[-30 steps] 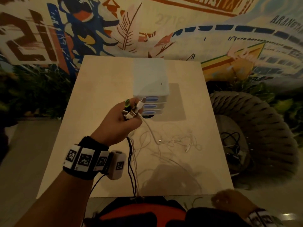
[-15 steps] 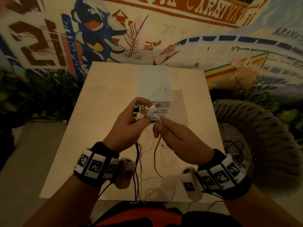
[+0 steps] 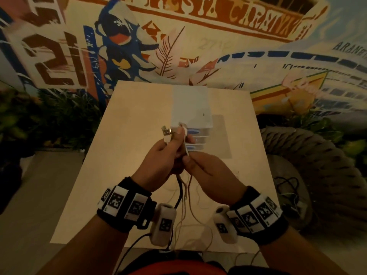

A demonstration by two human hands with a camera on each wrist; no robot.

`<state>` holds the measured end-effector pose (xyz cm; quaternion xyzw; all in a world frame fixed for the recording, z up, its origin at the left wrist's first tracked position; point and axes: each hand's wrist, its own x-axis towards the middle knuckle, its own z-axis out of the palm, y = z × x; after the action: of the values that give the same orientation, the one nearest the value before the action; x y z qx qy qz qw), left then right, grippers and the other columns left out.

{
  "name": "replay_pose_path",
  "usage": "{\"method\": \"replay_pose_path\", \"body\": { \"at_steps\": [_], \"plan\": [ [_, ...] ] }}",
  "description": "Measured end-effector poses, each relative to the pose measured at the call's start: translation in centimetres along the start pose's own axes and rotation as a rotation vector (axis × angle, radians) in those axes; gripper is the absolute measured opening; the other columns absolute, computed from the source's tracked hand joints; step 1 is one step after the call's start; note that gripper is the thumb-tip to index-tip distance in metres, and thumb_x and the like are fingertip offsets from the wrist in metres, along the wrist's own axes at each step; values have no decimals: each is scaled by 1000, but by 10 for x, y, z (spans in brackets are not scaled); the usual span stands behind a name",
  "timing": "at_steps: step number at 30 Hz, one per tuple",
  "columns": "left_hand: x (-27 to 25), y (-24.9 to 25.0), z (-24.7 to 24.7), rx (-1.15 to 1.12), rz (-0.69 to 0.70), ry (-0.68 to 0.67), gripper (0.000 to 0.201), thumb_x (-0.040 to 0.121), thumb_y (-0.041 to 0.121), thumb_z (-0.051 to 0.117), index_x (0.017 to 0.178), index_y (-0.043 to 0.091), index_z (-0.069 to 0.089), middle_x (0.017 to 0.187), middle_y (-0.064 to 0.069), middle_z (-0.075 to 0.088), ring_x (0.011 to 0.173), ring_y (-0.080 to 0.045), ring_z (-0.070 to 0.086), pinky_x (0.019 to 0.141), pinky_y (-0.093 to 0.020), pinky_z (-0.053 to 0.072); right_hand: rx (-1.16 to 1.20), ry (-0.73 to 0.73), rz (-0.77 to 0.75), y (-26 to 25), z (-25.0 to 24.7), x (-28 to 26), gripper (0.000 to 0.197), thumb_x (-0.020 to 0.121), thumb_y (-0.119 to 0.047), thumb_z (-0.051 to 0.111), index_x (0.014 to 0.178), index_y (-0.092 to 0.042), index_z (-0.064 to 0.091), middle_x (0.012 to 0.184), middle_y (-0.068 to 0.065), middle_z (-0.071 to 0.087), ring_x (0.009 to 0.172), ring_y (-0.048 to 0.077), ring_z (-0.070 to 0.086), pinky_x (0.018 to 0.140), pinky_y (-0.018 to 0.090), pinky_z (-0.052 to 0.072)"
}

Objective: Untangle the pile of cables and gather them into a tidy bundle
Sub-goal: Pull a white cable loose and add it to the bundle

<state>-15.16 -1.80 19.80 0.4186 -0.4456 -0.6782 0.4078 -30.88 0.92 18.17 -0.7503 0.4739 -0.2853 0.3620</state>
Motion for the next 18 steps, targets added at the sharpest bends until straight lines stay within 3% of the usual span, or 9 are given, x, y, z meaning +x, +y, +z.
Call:
{"method": "replay_pose_path", "body": {
  "at_steps": [2, 4, 5, 6, 9, 12, 14, 16, 18],
  "plan": [
    [-1, 4, 3, 61, 13, 11, 51, 104, 47, 46, 66, 17, 62, 56, -5, 30, 49, -21, 28, 56, -29, 29, -110, -65, 8, 1, -1, 0, 33, 108, -37, 41, 85, -23, 59, 73, -10, 56, 70, 8, 54, 64, 29, 40],
    [-3, 7, 5, 136, 35, 20, 54, 107, 40, 42, 57, 31, 60, 52, 7, 31, 45, -12, 32, 52, -26, 32, -219, -104, 35, 2, -5, -2, 35, 102, -54, 43, 92, -27, 63, 74, -12, 57, 70, 7, 56, 64, 27, 45],
    [-3, 7, 4, 174, 49, 22, 52, 108, 40, 41, 70, 15, 68, 54, 6, 29, 46, -12, 29, 53, -28, 29, -240, -65, 61, 2, -11, -4, 41, 97, -64, 41, 104, -31, 65, 79, -14, 59, 72, 5, 58, 66, 24, 48],
    [-3, 8, 4, 196, 59, 8, 45, 108, 41, 40, 73, 14, 50, 56, 4, 25, 47, -13, 25, 53, -30, 25, -217, 23, 91, 1, -19, -5, 45, 94, -68, 41, 116, -35, 62, 87, -16, 61, 77, 3, 61, 69, 21, 50],
    [-4, 7, 2, 288, 63, -74, 52, 105, 48, 43, 67, 14, 46, 55, 3, 26, 46, -15, 23, 53, -31, 24, -2, 283, 76, -2, -43, -1, 51, 93, -62, 51, 140, -42, 47, 121, -17, 59, 105, 0, 61, 82, 16, 51],
    [-7, 8, 7, 328, 86, -203, 43, 102, 47, 48, 62, 31, 51, 57, 2, 32, 49, -15, 26, 51, -31, 28, -7, 164, -33, -18, -50, 13, 71, 90, -56, 61, 152, -40, 32, 145, -12, 47, 132, 0, 46, 102, 18, 44],
    [-7, 9, 10, 419, 101, -271, 35, 97, 30, 52, 64, 39, 60, 56, 7, 41, 48, -10, 35, 50, -25, 35, -73, 29, -106, -28, -46, 25, 68, 91, -50, 66, 151, -35, 38, 146, -11, 48, 135, 1, 44, 108, 27, 44],
    [-7, 7, 12, 500, 133, -230, 48, 94, 10, 55, 63, 46, 62, 54, 10, 50, 51, -8, 44, 52, -24, 40, -151, -14, -200, -33, -44, 34, 44, 94, -38, 66, 136, -28, 58, 133, -9, 59, 125, 3, 53, 103, 31, 47],
    [-7, 8, 12, 498, 130, -172, 38, 86, 18, 59, 60, 45, 61, 52, 8, 48, 51, -12, 44, 54, -32, 39, -185, 58, -263, -35, -43, 38, 23, 94, -25, 67, 117, -23, 70, 115, -8, 66, 110, 3, 60, 95, 30, 50]
  ]
}}
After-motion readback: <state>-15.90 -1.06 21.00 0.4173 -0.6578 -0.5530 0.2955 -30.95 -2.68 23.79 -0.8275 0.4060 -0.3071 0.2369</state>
